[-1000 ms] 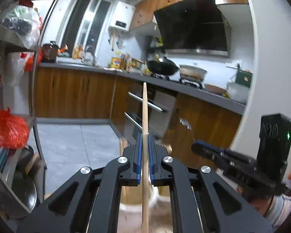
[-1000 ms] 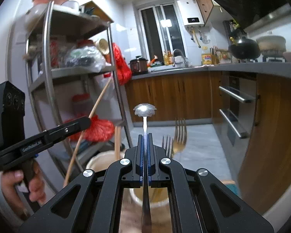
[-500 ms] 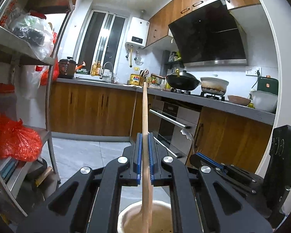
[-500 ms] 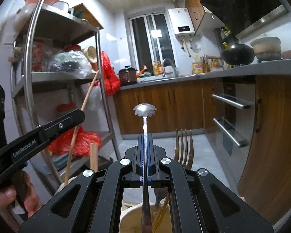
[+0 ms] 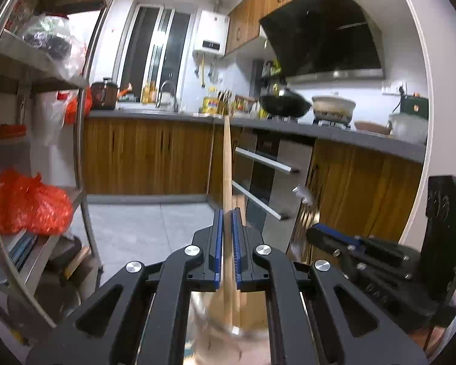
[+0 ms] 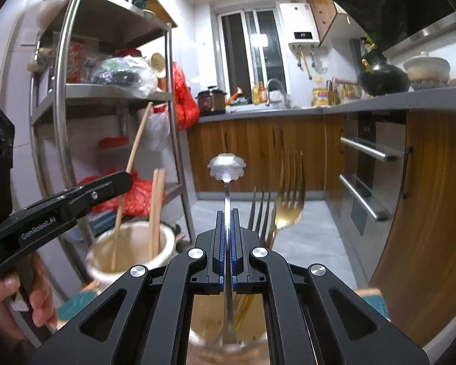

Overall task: Organize utensils
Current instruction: 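Place the spoon in the short cup with right tool while left tool drops chopstick in tall cup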

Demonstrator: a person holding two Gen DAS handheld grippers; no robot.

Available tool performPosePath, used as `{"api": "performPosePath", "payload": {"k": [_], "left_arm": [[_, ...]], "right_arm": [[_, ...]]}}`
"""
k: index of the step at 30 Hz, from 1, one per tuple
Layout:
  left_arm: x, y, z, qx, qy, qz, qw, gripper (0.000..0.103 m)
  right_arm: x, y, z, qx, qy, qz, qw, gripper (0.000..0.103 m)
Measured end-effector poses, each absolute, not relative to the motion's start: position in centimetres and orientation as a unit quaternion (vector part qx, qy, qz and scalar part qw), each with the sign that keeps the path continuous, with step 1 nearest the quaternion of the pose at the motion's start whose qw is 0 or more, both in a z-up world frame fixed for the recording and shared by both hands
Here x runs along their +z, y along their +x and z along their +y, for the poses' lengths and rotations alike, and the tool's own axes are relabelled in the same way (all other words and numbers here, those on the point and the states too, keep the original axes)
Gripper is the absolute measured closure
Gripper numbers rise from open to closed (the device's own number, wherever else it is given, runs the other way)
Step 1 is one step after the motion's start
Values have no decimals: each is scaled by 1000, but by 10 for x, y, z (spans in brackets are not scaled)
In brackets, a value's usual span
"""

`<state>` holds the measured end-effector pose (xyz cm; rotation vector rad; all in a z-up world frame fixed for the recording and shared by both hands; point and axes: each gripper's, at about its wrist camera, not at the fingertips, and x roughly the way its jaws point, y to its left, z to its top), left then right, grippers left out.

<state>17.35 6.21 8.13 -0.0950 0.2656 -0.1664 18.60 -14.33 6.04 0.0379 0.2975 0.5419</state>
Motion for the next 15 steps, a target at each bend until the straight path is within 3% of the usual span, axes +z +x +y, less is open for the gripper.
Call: {"api": "performPosePath", "payload": {"k": [15], "left_arm": [[71, 170, 61, -78, -33, 182, 980, 97]], "right_arm": [[47, 187, -132, 282, 7, 225, 933, 99]]}}
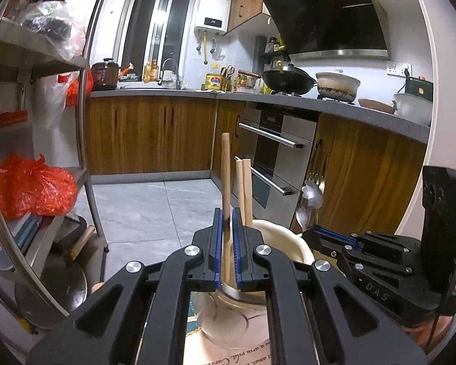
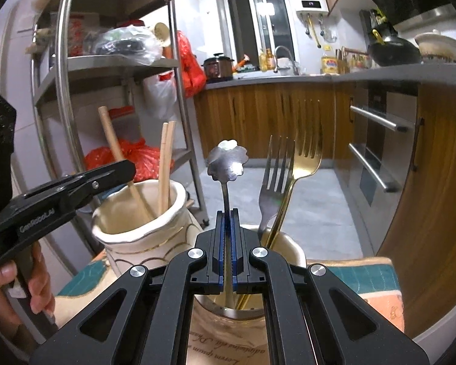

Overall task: Organize utensils
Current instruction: 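Place the spoon in the short cup with right tool while left tool drops chopstick in tall cup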

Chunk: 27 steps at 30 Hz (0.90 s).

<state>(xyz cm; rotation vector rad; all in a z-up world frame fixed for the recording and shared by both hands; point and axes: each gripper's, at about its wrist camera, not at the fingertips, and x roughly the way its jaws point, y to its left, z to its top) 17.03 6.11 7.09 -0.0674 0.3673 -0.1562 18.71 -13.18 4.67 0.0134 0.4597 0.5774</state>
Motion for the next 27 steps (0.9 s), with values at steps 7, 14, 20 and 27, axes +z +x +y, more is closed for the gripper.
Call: {"api": "performPosePath", "payload": {"k": [7, 14, 20, 27], "left_arm": [[72, 170, 54, -78, -20, 185, 979, 83], [78, 167, 56, -76, -16, 185, 980, 78], [87, 156, 60, -65, -12, 177, 982, 56], [97, 132, 65, -55, -19, 169, 984, 26]], "right_arm": [[45, 196, -130, 274, 10, 239, 932, 98], [55, 191, -138, 275, 17, 230, 933, 84], [71, 166, -158, 276, 33, 208, 938, 49], [87, 131, -182, 274, 38, 188, 942, 14]]}}
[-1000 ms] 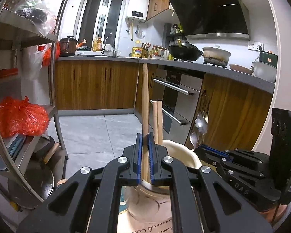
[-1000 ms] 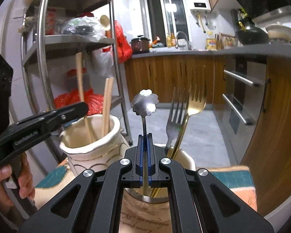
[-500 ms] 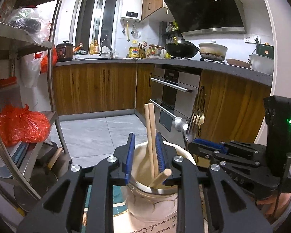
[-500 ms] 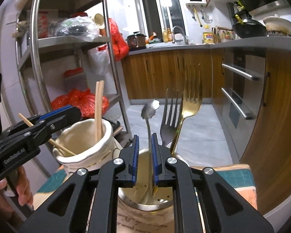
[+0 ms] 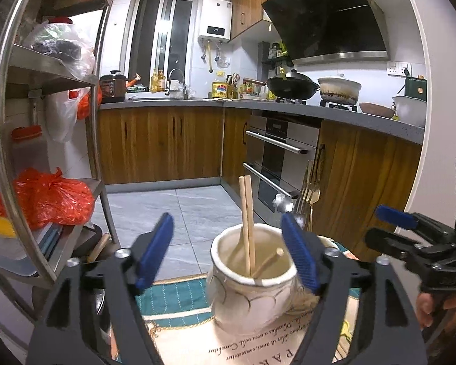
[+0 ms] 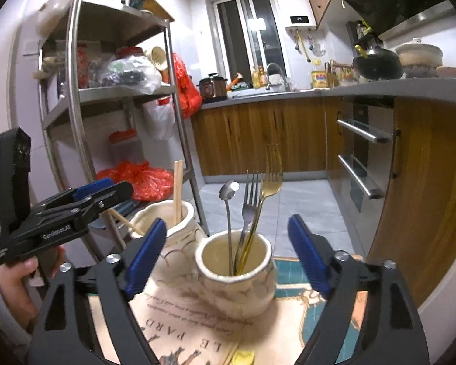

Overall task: Organize utensils
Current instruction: 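Place the spoon in the short cup with right tool while left tool drops chopstick in tall cup, then withdraw both tools from the holder back over the plastic spoons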

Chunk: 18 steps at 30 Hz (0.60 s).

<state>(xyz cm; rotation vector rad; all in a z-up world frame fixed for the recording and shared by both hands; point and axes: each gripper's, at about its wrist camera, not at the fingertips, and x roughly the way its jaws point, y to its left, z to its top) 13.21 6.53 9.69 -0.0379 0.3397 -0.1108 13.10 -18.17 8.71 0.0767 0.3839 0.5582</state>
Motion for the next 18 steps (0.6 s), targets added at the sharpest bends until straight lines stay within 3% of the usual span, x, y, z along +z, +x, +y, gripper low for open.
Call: {"api": "performPosePath", "payload": {"k": [4, 18], "left_arm": [[101, 114, 66, -59, -21, 168, 984, 15], [96, 54, 58, -84, -27, 180, 980, 6]], "right_arm": [[92, 115, -196, 266, 47, 184, 945, 8], [86, 69, -221, 220, 38, 196, 955, 5]]}}
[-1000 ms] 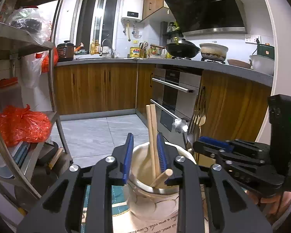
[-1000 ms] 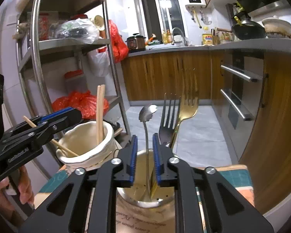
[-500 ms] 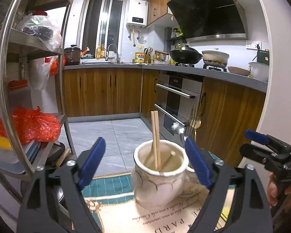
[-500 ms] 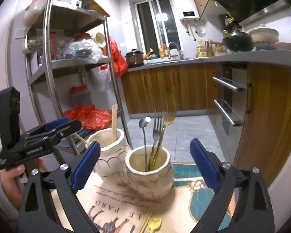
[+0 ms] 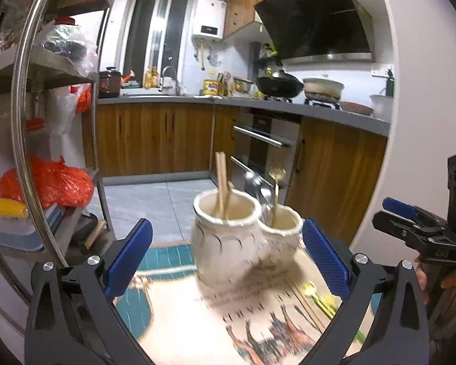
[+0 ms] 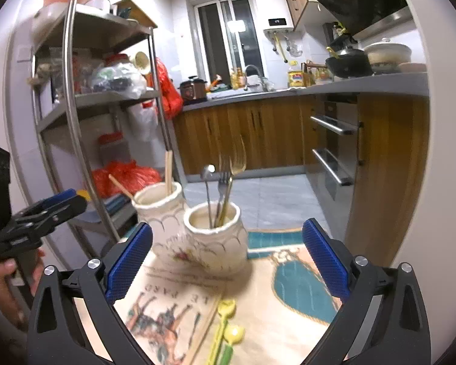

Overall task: Organize utensils
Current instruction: 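Withdraw both tools from the holder back over the plastic spoons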

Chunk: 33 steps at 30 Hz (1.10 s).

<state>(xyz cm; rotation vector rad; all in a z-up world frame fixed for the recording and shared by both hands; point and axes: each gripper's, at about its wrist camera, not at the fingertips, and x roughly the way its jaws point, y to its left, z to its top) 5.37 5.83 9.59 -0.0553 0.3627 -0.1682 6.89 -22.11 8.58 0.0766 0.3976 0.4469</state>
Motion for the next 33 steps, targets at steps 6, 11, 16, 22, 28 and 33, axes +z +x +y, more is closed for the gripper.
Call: {"api": "performPosePath", "payload": {"k": [6, 11, 16, 22, 28, 33], "left_arm": [[77, 30, 45, -92, -6, 188, 978, 6], [56, 17, 35, -106, 15, 203, 973, 6], [38, 16, 31, -115, 20, 220, 969, 6], [19, 18, 28, -119, 28, 231, 965, 6], [8, 23, 21, -131, 31, 254, 958, 6], [6, 22, 18, -135, 33, 255, 957, 6]], "right_arm": [[73, 51, -220, 198, 0, 208, 958, 5], [49, 47, -226, 189, 2, 244, 951, 5], [29, 47, -229, 175, 0, 279, 944, 5], [9, 44, -228, 155, -24, 313, 937, 5], [-4, 49, -230, 145, -21, 344, 927, 5], [-12, 52, -223, 143, -34, 359, 922, 8]]}}
